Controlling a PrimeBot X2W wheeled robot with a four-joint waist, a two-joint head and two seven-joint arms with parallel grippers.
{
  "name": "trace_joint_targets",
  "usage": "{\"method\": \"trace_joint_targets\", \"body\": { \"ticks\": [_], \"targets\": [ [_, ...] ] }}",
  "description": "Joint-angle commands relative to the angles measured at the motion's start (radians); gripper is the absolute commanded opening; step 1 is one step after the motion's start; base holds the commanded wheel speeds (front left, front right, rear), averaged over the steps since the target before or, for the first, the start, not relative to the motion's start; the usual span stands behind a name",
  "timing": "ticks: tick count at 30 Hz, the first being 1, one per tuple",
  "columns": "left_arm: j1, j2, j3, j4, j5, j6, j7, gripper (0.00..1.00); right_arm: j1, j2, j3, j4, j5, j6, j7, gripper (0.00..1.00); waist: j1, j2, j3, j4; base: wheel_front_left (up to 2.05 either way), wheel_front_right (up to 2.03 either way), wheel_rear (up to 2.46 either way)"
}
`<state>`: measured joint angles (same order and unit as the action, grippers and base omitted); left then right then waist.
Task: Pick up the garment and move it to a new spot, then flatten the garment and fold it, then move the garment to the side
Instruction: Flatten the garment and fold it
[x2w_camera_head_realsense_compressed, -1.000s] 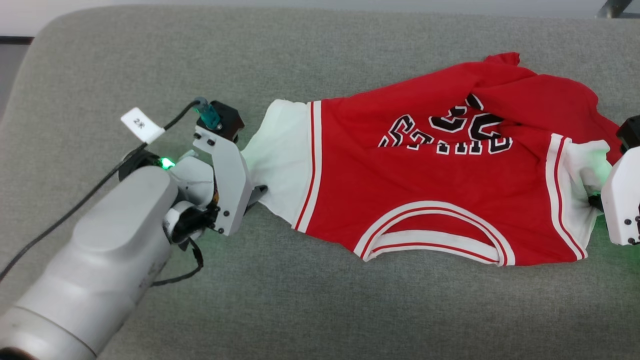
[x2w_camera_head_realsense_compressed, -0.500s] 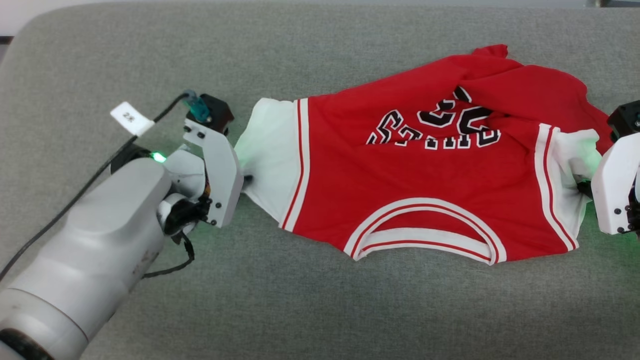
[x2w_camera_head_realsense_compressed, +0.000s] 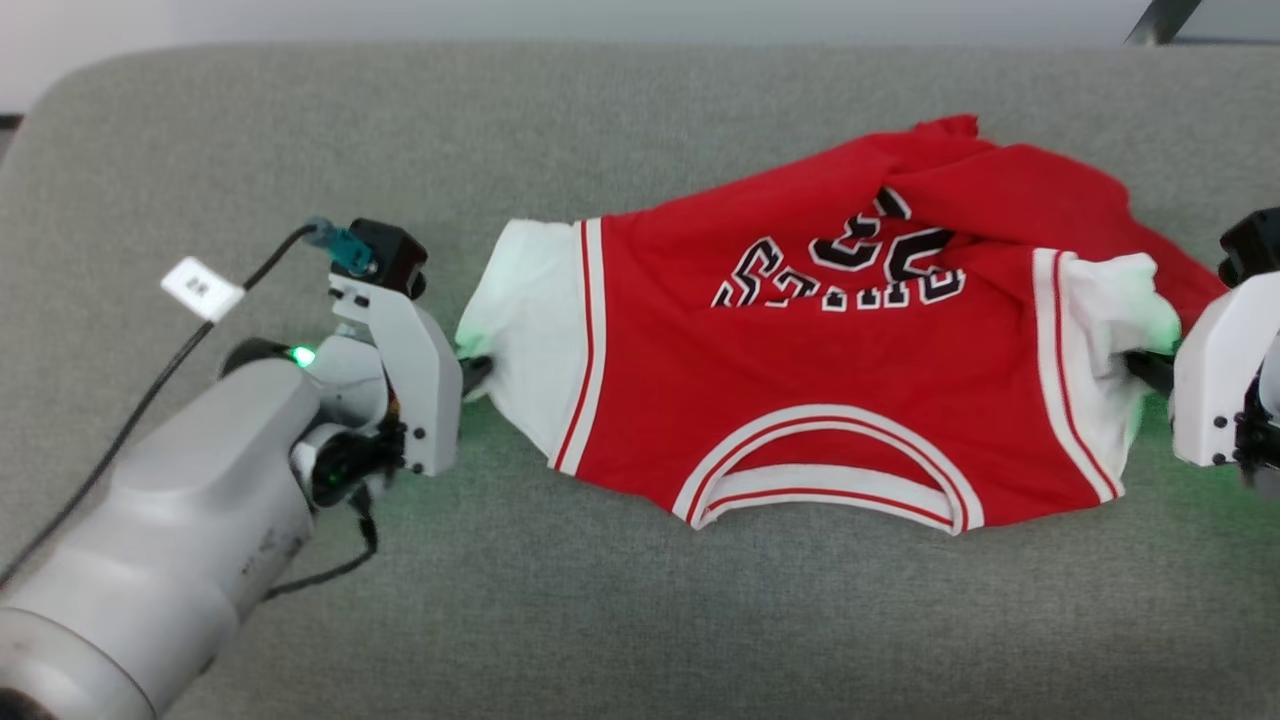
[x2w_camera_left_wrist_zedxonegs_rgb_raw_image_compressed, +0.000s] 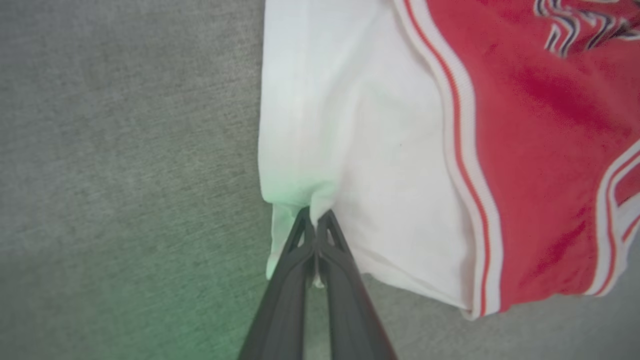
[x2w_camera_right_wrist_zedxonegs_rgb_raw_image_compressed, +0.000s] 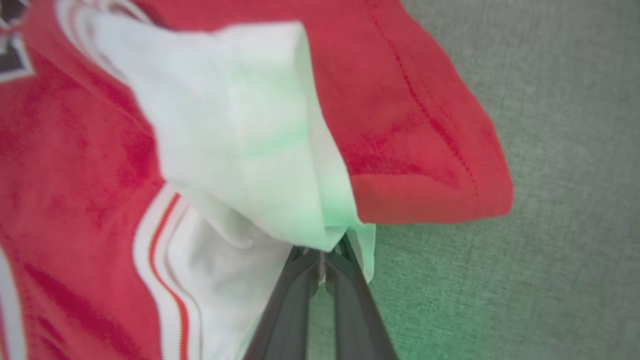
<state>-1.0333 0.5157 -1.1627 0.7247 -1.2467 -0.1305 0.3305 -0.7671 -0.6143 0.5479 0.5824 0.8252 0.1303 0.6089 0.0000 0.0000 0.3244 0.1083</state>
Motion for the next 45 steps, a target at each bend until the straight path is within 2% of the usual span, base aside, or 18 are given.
{"method": "trace_joint_targets", "body": {
  "ticks": [1, 8, 11, 15, 18, 23, 27, 31, 34, 37, 42, 45],
  "targets": [
    [0.023, -0.005, 0.01, -0.016, -0.029, 0.001, -0.019, 0.0, 0.014, 0.012, -0.008, -0.015, 0.026, 0.001, -0.01, 0.0, 0.0, 0.0, -0.041, -0.015, 0.0, 0.0, 0.0],
    [0.01, 0.051, 0.136, -0.138, -0.199, 0.001, -0.092, 0.0, -0.003, -0.05, -0.127, -0.088, 0.121, 0.0, -0.016, 0.0, 0.0, 0.0, -0.075, -0.02, 0.0, 0.0, 0.0],
    [-0.015, 0.049, 0.204, -0.141, -0.259, 0.001, -0.127, 0.0, -0.037, -0.04, -0.19, -0.087, 0.135, 0.0, -0.023, 0.0, 0.0, 0.0, -0.06, -0.02, 0.0, 0.0, 0.0],
    [-0.087, 0.0, 0.278, -0.082, -0.304, 0.018, -0.181, 0.0, -0.129, 0.022, -0.268, -0.04, 0.114, 0.0, -0.051, 0.0, 0.0, 0.0, -0.018, -0.02, 0.0, 0.0, 0.0],
    [-0.169, -0.047, 0.338, 0.004, -0.329, 0.05, -0.24, 0.0, -0.248, 0.106, -0.345, 0.04, 0.095, 0.0, -0.101, 0.0, 0.0, 0.0, 0.025, -0.026, 0.0, 0.0, 0.0],
    [-0.35, -0.112, 0.4, 0.144, -0.313, 0.065, -0.346, 0.0, -0.493, 0.22, -0.439, 0.179, 0.01, 0.0, -0.208, 0.0, 0.0, 0.0, 0.099, -0.04, 0.0, 0.0, 0.0],
    [-0.509, -0.141, 0.443, 0.246, -0.288, 0.07, -0.452, 0.0, -0.689, 0.27, -0.495, 0.269, -0.062, 0.0, -0.304, 0.0, 0.0, 0.0, 0.147, -0.049, 0.0, 0.0, 0.0],
    [-0.647, -0.159, 0.478, 0.323, -0.274, 0.059, -0.531, 0.0, -0.852, 0.293, -0.532, 0.352, -0.132, 0.0, -0.392, 0.0, 0.0, 0.0, 0.175, -0.059, 0.0, 0.0, 0.0],
    [-0.708, -0.17, 0.476, 0.366, -0.263, 0.047, -0.541, 0.0, -0.932, 0.306, -0.556, 0.413, -0.168, 0.0, -0.441, 0.0, 0.0, 0.0, 0.179, -0.062, 0.0, 0.0, 0.0],
    [-0.709, -0.182, 0.493, 0.378, -0.287, 0.013, -0.526, 0.0, -0.961, 0.313, -0.554, 0.442, -0.179, 0.0, -0.464, 0.0, 0.0, 0.0, 0.17, -0.058, 0.0, 0.0, 0.0],
    [-0.613, -0.176, 0.494, 0.316, -0.32, -0.002, -0.45, 0.0, -0.88, 0.295, -0.504, 0.409, -0.155, 0.0, -0.435, 0.0, 0.0, 0.0, 0.145, -0.046, 0.0, 0.0, 0.0],
    [-0.499, -0.136, 0.486, 0.21, -0.338, -0.001, -0.409, 0.0, -0.78, 0.279, -0.463, 0.34, -0.104, 0.0, -0.391, 0.0, 0.0, 0.0, 0.114, -0.045, 0.0, 0.0, 0.0]
  ]
}}
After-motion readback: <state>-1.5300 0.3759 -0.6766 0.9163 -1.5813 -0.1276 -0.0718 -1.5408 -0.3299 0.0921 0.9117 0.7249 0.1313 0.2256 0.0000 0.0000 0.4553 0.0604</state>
